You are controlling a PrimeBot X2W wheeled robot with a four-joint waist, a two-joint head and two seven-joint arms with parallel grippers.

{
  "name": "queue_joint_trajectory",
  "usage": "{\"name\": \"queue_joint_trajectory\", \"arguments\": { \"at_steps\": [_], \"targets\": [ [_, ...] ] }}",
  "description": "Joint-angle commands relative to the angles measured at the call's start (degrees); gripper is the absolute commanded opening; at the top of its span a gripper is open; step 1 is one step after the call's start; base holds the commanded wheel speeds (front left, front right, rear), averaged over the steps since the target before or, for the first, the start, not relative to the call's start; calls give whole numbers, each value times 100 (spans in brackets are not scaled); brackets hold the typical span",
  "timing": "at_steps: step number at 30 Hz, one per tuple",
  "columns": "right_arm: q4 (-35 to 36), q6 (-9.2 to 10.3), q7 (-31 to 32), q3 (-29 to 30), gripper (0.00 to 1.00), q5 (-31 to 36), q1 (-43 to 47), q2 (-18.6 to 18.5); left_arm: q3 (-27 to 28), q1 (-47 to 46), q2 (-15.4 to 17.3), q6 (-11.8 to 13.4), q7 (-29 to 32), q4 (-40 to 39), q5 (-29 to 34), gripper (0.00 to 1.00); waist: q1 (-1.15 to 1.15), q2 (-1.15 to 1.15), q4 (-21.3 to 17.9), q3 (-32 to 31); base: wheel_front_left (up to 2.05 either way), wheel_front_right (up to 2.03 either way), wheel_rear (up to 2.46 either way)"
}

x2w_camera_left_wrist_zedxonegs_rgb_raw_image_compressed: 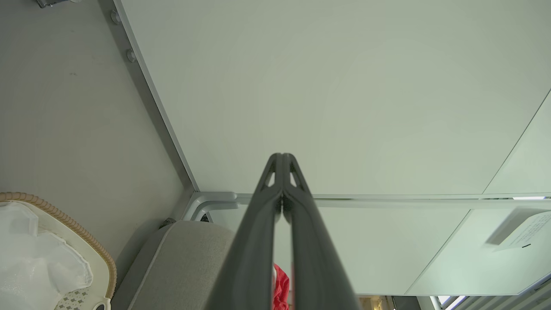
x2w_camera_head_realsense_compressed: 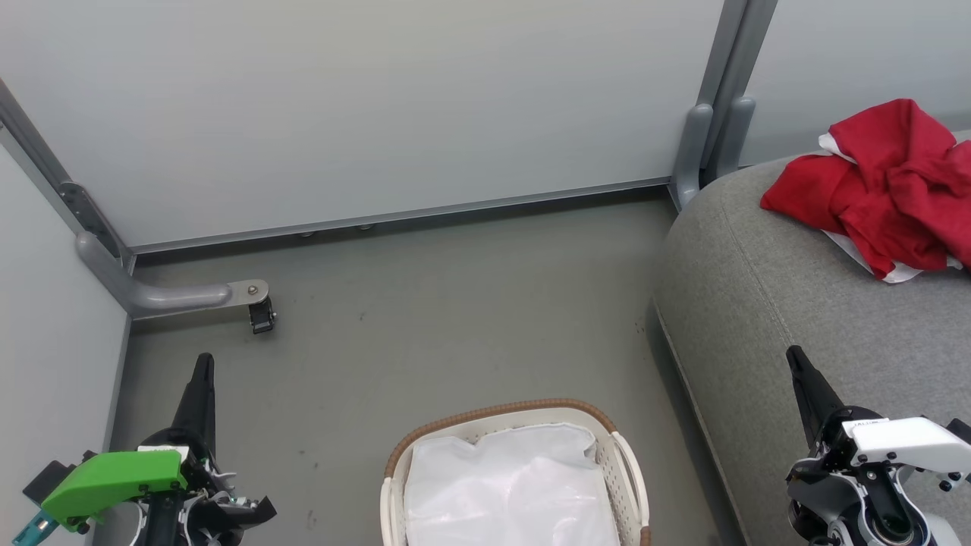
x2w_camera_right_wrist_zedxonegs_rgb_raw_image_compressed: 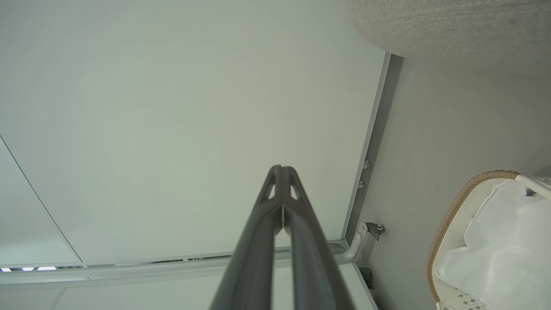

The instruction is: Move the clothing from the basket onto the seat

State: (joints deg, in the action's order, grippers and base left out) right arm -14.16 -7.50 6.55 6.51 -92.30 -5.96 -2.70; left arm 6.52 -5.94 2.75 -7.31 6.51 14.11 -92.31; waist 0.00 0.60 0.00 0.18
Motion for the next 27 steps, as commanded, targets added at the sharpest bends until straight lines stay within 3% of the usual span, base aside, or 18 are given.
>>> {"name": "queue_joint_trajectory", "arguments": {
  "at_steps": [1,27],
  "targets": [
    [26,2,18,14,0,-21,-49,-34,15,-63,23,-36,25,-12,-18,0,0,-60,0,0,0,0,0],
    [25,2,17,13,0,-21,-48,-34,14,-63,23,-36,24,-13,-18,0,0,-60,0,0,0,0,0]
  ]
}}
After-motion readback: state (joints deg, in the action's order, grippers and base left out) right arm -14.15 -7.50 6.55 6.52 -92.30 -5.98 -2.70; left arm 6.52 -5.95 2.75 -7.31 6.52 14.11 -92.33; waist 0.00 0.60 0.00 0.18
